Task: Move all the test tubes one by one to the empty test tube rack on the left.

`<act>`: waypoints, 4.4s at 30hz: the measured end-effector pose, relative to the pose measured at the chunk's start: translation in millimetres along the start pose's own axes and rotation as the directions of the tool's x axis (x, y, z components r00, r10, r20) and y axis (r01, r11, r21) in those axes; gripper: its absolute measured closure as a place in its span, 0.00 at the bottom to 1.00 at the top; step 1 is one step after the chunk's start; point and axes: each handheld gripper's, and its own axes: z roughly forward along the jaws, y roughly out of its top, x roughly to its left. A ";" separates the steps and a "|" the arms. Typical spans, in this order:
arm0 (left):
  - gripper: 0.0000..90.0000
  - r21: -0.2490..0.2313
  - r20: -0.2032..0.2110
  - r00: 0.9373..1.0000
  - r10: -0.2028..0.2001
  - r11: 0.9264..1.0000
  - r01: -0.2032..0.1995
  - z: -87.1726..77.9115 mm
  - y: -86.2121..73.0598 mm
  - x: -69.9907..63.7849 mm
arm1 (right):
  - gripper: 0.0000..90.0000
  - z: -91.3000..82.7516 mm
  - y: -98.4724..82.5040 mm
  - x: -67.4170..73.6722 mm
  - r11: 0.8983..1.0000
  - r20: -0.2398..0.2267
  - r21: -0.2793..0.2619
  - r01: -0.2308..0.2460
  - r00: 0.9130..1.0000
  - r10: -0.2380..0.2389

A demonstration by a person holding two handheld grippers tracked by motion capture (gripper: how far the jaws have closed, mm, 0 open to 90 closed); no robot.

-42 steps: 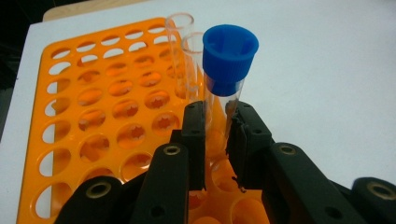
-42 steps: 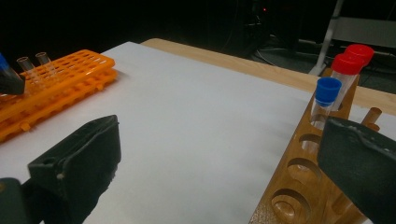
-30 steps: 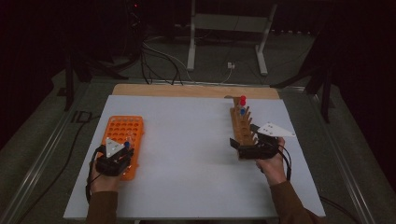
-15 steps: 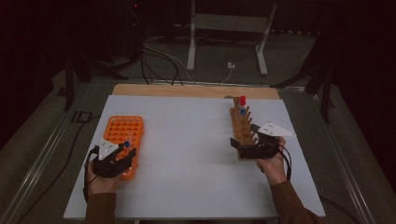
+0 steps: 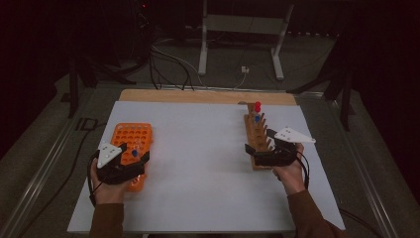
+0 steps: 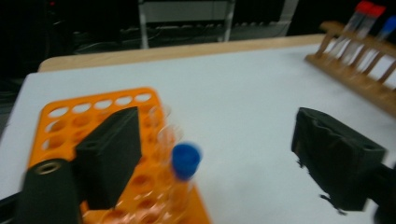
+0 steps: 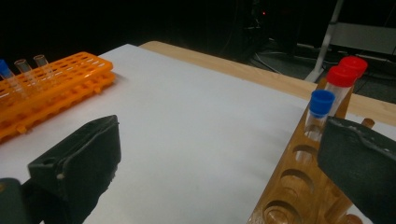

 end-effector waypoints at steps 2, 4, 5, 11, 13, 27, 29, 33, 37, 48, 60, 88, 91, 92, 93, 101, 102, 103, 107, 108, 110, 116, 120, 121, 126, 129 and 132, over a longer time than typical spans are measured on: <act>0.09 -0.005 0.027 1.000 0.008 1.000 -0.008 1.8 3.2 -3.1 | 0.00 0.4 1.7 -1.8 1.000 0.005 0.002 0.007 1.000 -0.007; 0.03 -0.005 0.024 1.000 0.017 1.000 -0.017 4.6 5.8 -7.0 | 0.00 1.2 3.4 -4.7 1.000 0.007 0.005 0.009 1.000 -0.009; 0.01 -0.018 0.030 0.999 0.016 1.000 -0.015 6.0 6.6 -8.9 | 0.00 1.8 4.5 -6.2 1.000 0.011 0.006 0.010 1.000 -0.010; 0.01 -0.034 0.098 0.995 0.020 0.999 -0.017 16.8 11.5 -19.8 | 0.00 8.6 9.8 -16.8 1.000 0.025 0.014 -0.005 1.000 0.004; 0.01 -0.045 0.114 0.993 0.026 0.999 -0.021 19.7 13.3 -24.3 | 0.00 11.7 10.5 -18.9 1.000 0.031 0.013 -0.004 1.000 0.004; 0.01 -0.038 0.158 0.987 0.034 0.999 -0.028 39.1 3.0 -44.7 | 0.17 38.0 15.9 -45.3 0.997 0.106 0.050 -0.057 0.993 0.051; 0.01 -0.033 0.155 0.987 0.040 0.999 -0.035 40.4 1.7 -47.0 | 0.21 44.2 15.3 -49.6 0.995 0.127 0.074 -0.065 0.990 0.055; 0.01 -0.030 0.147 0.988 0.051 0.998 -0.047 42.1 -0.7 -49.9 | 0.38 53.8 16.5 -55.8 0.991 0.144 0.106 -0.086 0.987 0.070; 0.01 -0.026 0.152 0.987 0.048 0.999 -0.045 43.2 -3.3 -51.5 | 0.51 63.1 16.8 -56.2 0.989 0.167 0.120 -0.082 0.984 0.061; 0.01 -0.001 0.174 0.983 0.054 0.999 -0.055 48.8 -8.7 -57.9 | 0.74 78.5 6.8 -65.1 0.980 0.216 0.164 -0.116 0.973 0.079; 0.01 0.008 0.184 0.980 0.077 0.997 -0.080 55.9 -15.3 -75.5 | 0.85 77.7 6.3 -64.4 0.982 0.230 0.162 -0.100 0.971 0.061; 0.03 0.010 0.175 0.977 0.120 0.992 -0.124 83.7 -9.4 -113.2 | 0.86 21.5 55.0 -35.6 1.000 0.142 -0.007 0.010 0.990 -0.009; 0.06 -0.009 0.192 0.973 0.125 0.992 -0.125 84.7 -0.8 -115.2 | 0.86 23.6 53.7 -26.8 1.000 0.089 0.004 0.016 0.996 -0.016; 0.07 -0.013 0.211 0.970 0.120 0.993 -0.120 85.3 1.9 -115.5 | 0.86 24.5 52.9 -24.0 1.000 0.074 0.008 0.019 0.997 -0.019; 0.07 -0.015 0.227 0.967 0.118 0.993 -0.118 86.1 4.3 -116.6 | 0.86 25.8 52.0 -21.2 1.000 0.059 0.014 0.021 0.998 -0.022; 0.15 -0.013 0.275 0.949 0.157 0.987 -0.160 95.2 15.2 -129.8 | 0.86 35.4 44.4 2.2 0.999 -0.068 0.047 0.005 0.998 -0.002; 0.17 -0.010 0.284 0.946 0.154 0.987 -0.158 96.3 16.3 -131.4 | 0.86 37.4 43.7 5.9 0.998 -0.081 0.056 0.008 0.997 -0.003; 0.18 -0.008 0.288 0.945 0.157 0.987 -0.162 97.3 17.2 -133.2 | 0.86 39.2 43.0 9.9 0.998 -0.093 0.062 0.017 0.996 -0.012; 0.24 -0.005 0.293 0.938 0.187 0.981 -0.194 100.4 19.9 -141.5 | 0.85 45.4 41.6 25.2 0.995 -0.131 0.090 0.043 0.991 -0.031; 0.26 -0.003 0.291 0.937 0.191 0.980 -0.199 101.3 20.5 -143.3 | 0.85 46.8 41.3 28.1 0.995 -0.144 0.091 0.047 0.989 -0.033; 0.30 -0.005 0.287 0.937 0.199 0.979 -0.206 103.3 21.7 -146.1 | 0.85 48.8 41.0 33.0 0.994 -0.174 0.095 0.047 0.984 -0.030; 0.46 -0.004 0.281 0.937 0.206 0.977 -0.214 111.0 22.6 -151.8 | 0.85 53.1 39.3 44.8 0.992 -0.217 0.113 0.059 0.976 -0.033; 0.56 -0.008 0.273 0.935 0.226 0.973 -0.232 114.1 21.7 -157.2 | 0.85 56.8 38.1 48.3 0.992 -0.235 0.120 0.051 0.972 -0.021; 0.59 -0.009 0.270 0.935 0.228 0.972 -0.234 114.2 21.7 -157.9 | 0.85 58.0 37.6 49.5 0.991 -0.239 0.121 0.053 0.971 -0.023; 0.74 -0.013 0.272 0.933 0.236 0.970 -0.242 114.2 22.3 -158.4 | 0.85 60.9 37.0 54.0 0.990 -0.254 0.128 0.059 0.967 -0.024; 0.78 -0.019 0.275 0.931 0.239 0.970 -0.244 113.5 22.3 -158.4 | 0.85 61.9 36.5 55.3 0.990 -0.263 0.130 0.063 0.964 -0.027; 0.82 -0.018 0.275 0.930 0.245 0.968 -0.250 113.0 22.1 -157.7 | 0.85 62.7 35.6 56.3 0.989 -0.268 0.133 0.068 0.963 -0.030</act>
